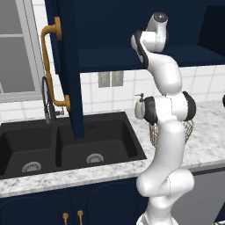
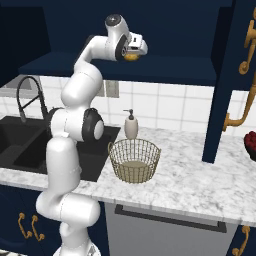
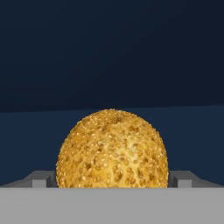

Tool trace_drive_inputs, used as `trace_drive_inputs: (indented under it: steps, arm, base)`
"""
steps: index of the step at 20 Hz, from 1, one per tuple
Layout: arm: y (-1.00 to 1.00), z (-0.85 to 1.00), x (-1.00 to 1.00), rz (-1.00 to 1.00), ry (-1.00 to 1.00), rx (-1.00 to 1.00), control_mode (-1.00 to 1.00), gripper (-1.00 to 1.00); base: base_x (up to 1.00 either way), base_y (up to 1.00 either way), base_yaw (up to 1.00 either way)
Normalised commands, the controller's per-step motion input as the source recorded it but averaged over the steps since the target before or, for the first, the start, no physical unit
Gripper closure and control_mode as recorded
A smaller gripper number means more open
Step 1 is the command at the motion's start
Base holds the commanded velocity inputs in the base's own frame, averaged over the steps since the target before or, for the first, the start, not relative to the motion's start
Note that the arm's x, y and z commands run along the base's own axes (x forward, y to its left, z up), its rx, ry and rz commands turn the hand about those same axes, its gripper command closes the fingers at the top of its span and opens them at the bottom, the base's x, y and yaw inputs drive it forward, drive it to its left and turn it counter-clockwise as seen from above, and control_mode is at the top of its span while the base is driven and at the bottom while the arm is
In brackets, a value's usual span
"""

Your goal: Open the cabinet, pick up the bread from the cabinet and place it in the basket. Then move the basket to the dining counter.

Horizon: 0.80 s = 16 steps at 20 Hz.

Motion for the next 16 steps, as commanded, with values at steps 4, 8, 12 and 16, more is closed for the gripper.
trace_drive_inputs:
  steps: [4,8,12,16]
  arm:
    - [0.0,-0.19,0.0,0.0,-0.02,0.0,-1.0,1.0]
    - [0.0,-0.37,0.0,0.0,-0.04,0.01,-1.0,1.0]
    - [0.0,-0.46,-0.08,0.0,-0.2,0.0,-1.0,1.0]
    - [0.0,-0.24,-0.28,0.0,-0.23,0.0,-1.0,1.0]
  base:
    - [0.0,0.0,0.0]
    - [0.0,0.0,0.0]
    - [0.0,0.0,0.0]
    - [0.0,0.0,0.0]
